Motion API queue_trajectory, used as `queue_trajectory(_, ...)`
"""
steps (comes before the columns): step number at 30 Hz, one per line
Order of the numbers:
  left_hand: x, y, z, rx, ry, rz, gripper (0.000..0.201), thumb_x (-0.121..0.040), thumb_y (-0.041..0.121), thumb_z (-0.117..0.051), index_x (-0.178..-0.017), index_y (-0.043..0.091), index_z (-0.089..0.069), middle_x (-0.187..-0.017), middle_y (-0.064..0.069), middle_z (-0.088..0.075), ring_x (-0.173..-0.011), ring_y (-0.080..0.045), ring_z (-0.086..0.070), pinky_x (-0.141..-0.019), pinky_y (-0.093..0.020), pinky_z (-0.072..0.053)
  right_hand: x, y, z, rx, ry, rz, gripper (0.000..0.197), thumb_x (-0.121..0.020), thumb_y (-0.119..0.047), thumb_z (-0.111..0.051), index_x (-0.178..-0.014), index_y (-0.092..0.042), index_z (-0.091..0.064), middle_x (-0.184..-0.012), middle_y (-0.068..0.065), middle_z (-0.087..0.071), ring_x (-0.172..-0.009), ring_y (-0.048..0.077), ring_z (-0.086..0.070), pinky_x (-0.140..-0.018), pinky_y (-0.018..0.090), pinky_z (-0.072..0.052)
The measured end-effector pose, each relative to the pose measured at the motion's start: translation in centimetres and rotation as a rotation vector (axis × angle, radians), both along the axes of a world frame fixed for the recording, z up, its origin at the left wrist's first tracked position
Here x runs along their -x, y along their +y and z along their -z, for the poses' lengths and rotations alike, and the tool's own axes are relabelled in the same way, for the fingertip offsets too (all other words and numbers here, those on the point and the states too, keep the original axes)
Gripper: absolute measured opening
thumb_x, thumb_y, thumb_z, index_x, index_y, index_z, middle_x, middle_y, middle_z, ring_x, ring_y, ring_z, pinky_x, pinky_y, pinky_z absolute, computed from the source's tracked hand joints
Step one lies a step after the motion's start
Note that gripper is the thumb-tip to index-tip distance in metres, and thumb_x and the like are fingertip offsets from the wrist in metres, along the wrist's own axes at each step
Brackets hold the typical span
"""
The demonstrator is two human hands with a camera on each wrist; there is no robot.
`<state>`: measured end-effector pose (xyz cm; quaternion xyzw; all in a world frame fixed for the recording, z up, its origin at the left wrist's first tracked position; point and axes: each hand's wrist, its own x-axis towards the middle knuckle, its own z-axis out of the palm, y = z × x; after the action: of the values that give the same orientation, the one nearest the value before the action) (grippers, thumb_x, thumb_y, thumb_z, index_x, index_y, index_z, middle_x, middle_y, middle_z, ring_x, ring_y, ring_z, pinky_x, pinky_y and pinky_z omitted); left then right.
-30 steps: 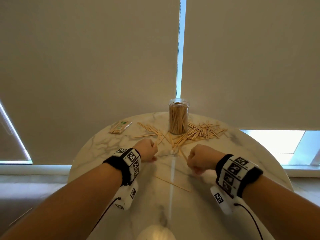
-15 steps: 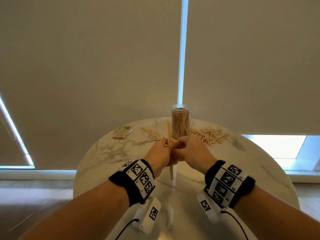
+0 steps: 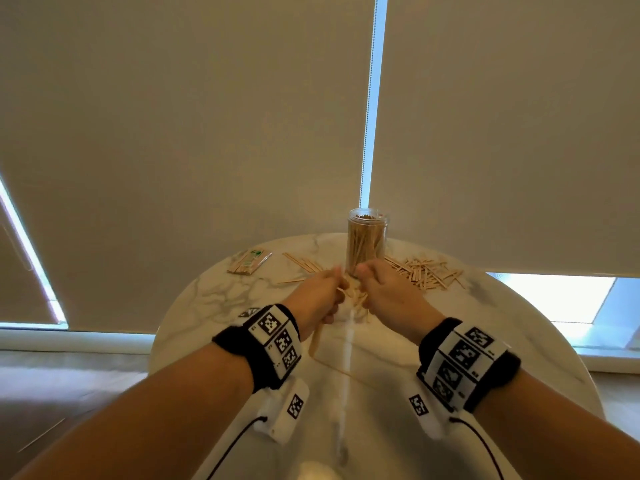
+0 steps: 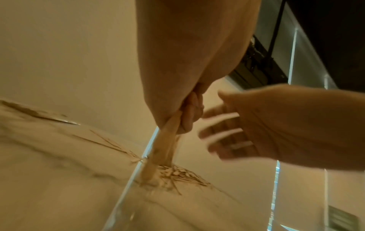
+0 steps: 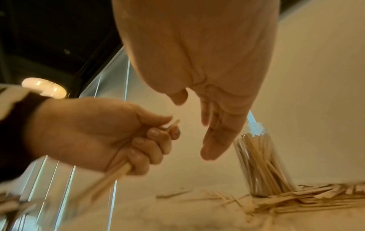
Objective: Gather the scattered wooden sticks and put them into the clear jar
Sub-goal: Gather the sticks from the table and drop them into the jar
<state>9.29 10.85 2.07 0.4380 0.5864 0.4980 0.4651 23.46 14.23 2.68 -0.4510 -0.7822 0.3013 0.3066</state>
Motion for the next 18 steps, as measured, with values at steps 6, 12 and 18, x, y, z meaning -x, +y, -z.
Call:
queue_trajectory(6,5.5,2.0,0.3,0.04,0.066,-0.177,0.026,-0.104,0.02,-0.043,-0.079,0.014,-0.05,-0.061,0.001,-0.038,-0.045,-0.01,-0.026,-0.041,-0.021,-0.021,0.4,-2.2,2.9,0.082,-0.866,-0.254,0.027,-0.089,-0.028,-0.067,-0.097,-0.003,-0.073,-0.09,0.008,-0.072,-0.083,0.023,-0.067,-0.078,0.034,-0.056)
queue_trajectory(12,6.4,2.1,2.9,0.137,0.056,-0.247,0.016,-0.097,0.008,-0.047,-0.085,0.008,-0.056,-0.062,-0.002,-0.041,-0.047,-0.012,-0.03,-0.044,-0.024,-0.024,0.7,-0.4,2.4,0.117,-0.801,-0.186,0.029,-0.091,-0.029,-0.063,-0.073,-0.006,-0.067,-0.064,0.002,-0.063,-0.056,0.015,-0.055,-0.066,0.028,-0.054)
queue_trajectory(18,4.2,2.6,4.4,0.155,0.015,-0.163,0.041,-0.099,0.046,-0.053,-0.088,0.007,-0.059,-0.066,-0.001,-0.046,-0.052,-0.012,-0.036,-0.047,-0.024,-0.031,2.4,1.0,1.8,0.131,-0.246,-0.082,0.031,-0.089,-0.025,-0.062,-0.076,0.001,-0.072,-0.072,0.012,-0.075,-0.069,0.025,-0.073,-0.075,0.041,-0.062)
